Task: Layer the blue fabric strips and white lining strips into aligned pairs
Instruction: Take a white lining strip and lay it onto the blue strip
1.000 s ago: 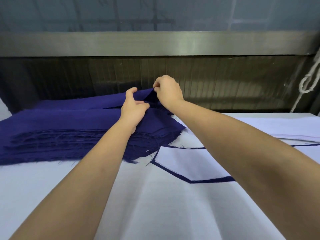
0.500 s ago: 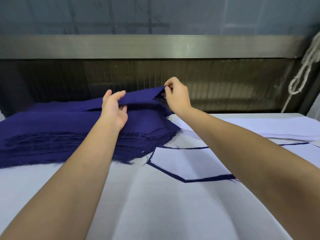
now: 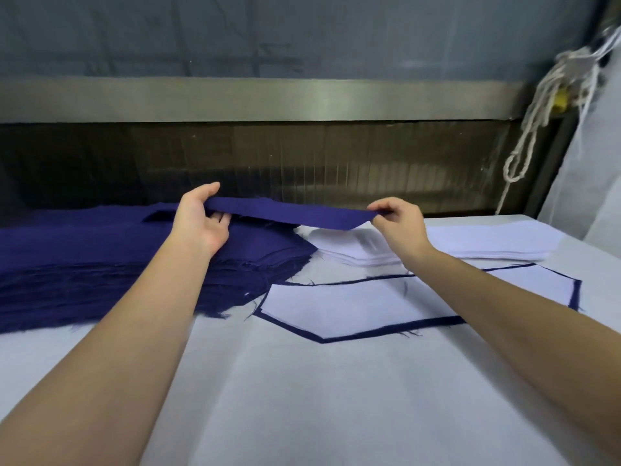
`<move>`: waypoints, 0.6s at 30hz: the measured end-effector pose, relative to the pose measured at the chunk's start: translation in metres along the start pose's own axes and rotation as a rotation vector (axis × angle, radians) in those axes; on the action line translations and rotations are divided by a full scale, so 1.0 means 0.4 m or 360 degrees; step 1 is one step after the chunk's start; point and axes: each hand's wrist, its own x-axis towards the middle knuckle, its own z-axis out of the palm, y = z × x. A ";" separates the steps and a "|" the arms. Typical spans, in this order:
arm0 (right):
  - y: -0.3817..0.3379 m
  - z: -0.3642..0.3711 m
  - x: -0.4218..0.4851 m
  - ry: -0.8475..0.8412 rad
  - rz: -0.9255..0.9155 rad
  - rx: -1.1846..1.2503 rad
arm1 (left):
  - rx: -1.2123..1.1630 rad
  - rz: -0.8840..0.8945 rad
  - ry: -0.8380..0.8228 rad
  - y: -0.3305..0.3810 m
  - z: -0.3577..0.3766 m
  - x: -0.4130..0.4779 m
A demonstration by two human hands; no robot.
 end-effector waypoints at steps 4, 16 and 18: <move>0.020 -0.072 -0.029 -0.0002 -0.0016 -0.0025 | 0.0067 -0.0016 -0.0027 -0.017 0.018 -0.024; 0.098 -0.321 -0.082 0.0092 0.0071 -0.0286 | 0.0906 0.0292 -0.0075 -0.071 0.003 -0.097; 0.105 -0.358 -0.090 0.0127 0.0064 -0.0436 | 0.1034 0.0291 -0.0141 -0.077 0.000 -0.121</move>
